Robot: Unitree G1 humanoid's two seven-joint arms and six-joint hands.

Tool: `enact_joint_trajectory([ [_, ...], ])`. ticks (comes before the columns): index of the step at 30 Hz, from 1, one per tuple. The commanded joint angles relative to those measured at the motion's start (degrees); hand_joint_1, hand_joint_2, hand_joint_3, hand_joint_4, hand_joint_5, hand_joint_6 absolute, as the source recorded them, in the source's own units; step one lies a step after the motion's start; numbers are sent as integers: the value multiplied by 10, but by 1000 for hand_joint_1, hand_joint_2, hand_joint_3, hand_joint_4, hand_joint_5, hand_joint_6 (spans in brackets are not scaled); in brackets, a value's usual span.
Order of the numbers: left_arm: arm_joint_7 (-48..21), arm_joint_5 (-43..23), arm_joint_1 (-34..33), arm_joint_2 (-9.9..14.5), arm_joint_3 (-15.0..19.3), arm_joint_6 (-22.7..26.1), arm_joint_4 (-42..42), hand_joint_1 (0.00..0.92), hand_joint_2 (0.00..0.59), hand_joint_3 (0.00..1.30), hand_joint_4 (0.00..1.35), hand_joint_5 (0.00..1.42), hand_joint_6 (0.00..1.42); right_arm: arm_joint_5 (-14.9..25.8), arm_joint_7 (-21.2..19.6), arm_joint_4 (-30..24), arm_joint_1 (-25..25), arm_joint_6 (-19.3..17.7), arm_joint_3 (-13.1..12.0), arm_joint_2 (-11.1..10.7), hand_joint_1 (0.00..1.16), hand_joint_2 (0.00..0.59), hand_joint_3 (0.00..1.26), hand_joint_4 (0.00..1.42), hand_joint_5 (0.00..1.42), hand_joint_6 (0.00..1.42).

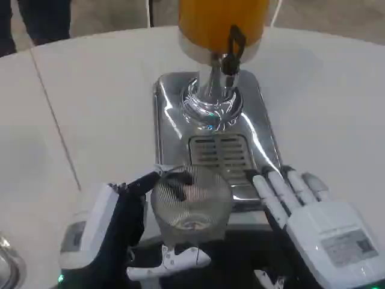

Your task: Grasp the cup under the faucet to collect the drink, then remove the cup.

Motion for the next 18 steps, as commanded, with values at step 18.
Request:
enact_joint_trajectory([
  [18, 38, 18, -73, -49, -14, 36, 61, 640, 26, 1140, 1179, 1424, 1424, -26, -11, -13, 35, 29, -2, 26, 628, 469, 0, 0, 0, 47],
])
